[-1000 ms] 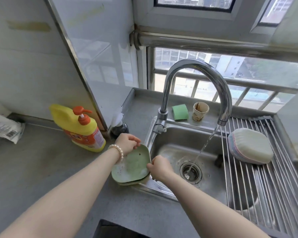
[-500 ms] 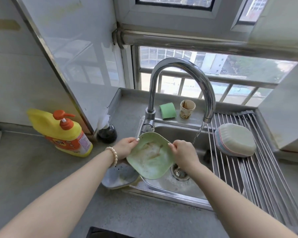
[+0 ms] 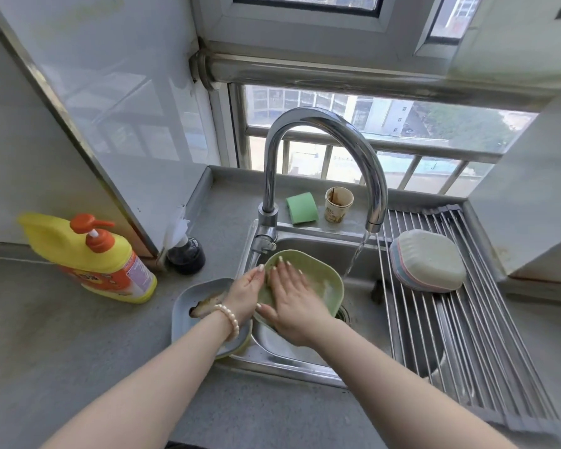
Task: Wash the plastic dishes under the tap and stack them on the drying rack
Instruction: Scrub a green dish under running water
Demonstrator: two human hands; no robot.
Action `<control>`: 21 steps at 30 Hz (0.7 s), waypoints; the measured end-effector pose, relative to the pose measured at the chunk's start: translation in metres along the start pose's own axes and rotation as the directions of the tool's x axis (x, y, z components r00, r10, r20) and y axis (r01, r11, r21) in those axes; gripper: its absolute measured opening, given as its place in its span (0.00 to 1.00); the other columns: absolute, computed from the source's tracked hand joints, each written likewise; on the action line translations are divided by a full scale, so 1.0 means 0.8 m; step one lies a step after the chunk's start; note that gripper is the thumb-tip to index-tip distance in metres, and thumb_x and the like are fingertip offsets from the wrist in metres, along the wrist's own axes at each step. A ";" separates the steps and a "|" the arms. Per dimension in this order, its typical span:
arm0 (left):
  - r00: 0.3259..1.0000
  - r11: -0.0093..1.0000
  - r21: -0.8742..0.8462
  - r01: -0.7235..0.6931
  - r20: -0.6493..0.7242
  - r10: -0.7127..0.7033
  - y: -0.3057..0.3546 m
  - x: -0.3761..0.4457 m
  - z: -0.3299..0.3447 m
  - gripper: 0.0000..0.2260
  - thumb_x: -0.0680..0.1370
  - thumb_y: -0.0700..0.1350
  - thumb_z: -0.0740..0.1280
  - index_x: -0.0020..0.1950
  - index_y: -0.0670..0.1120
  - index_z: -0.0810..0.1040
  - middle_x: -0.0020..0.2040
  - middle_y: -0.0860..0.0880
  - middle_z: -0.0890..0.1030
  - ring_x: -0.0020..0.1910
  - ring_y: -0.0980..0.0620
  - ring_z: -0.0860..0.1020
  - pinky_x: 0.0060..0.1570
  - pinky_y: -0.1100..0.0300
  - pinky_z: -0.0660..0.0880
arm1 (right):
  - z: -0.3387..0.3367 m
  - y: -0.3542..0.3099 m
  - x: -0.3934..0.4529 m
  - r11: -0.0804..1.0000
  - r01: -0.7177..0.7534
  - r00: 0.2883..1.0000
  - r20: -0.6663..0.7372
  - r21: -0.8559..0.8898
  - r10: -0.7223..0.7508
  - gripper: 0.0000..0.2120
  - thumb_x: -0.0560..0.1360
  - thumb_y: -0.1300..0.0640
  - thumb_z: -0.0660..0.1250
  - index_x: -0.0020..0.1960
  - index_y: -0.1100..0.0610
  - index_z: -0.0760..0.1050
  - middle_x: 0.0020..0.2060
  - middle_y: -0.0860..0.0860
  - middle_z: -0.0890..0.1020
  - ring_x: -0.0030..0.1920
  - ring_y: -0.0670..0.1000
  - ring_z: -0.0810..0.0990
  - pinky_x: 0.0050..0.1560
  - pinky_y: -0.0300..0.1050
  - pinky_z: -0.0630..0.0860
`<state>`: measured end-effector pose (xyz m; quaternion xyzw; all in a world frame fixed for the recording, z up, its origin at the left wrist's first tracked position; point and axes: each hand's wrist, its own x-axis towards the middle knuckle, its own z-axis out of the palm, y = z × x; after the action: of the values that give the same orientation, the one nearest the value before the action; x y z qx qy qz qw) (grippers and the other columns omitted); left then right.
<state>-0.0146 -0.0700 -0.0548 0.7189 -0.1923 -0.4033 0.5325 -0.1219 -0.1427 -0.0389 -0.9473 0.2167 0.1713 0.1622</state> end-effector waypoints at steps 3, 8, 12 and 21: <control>0.999 0.999 -0.032 0.028 -0.020 -0.029 -0.008 0.004 -0.012 0.12 0.83 0.45 0.56 0.47 0.46 0.78 0.49 0.45 0.81 0.55 0.45 0.78 0.61 0.50 0.73 | 0.000 0.000 -0.011 0.975 0.206 0.970 0.112 0.084 -0.214 0.31 0.82 0.42 0.42 0.78 0.58 0.41 0.77 0.54 0.42 0.76 0.51 0.38 0.76 0.49 0.38; 0.999 0.999 0.027 0.039 -0.026 -0.038 -0.011 0.002 -0.007 0.12 0.82 0.49 0.56 0.51 0.47 0.78 0.54 0.44 0.81 0.56 0.46 0.79 0.62 0.48 0.72 | 0.000 0.024 -0.018 1.000 0.005 0.997 0.081 -0.030 -0.003 0.39 0.76 0.34 0.38 0.78 0.60 0.43 0.77 0.54 0.44 0.77 0.53 0.43 0.76 0.50 0.43; 0.997 0.991 -0.129 0.047 -0.057 -0.055 -0.004 -0.004 0.012 0.12 0.83 0.42 0.55 0.58 0.39 0.76 0.57 0.43 0.79 0.58 0.48 0.76 0.61 0.59 0.71 | 0.004 0.004 0.001 0.991 0.006 1.000 -0.015 0.135 -0.004 0.34 0.80 0.39 0.41 0.77 0.59 0.37 0.76 0.54 0.37 0.76 0.51 0.36 0.76 0.49 0.38; 0.998 0.991 -0.132 0.039 -0.046 -0.045 -0.013 -0.011 0.006 0.11 0.83 0.44 0.54 0.56 0.43 0.75 0.56 0.43 0.79 0.56 0.46 0.78 0.60 0.54 0.74 | -0.005 0.028 -0.031 0.995 0.093 0.996 -0.014 -0.020 -0.093 0.41 0.74 0.33 0.34 0.76 0.58 0.55 0.77 0.54 0.55 0.77 0.53 0.51 0.75 0.49 0.54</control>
<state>-0.0256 -0.0631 -0.0617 0.6960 -0.1372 -0.4083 0.5744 -0.1521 -0.1545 -0.0304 -0.9591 0.1720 0.1587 0.1593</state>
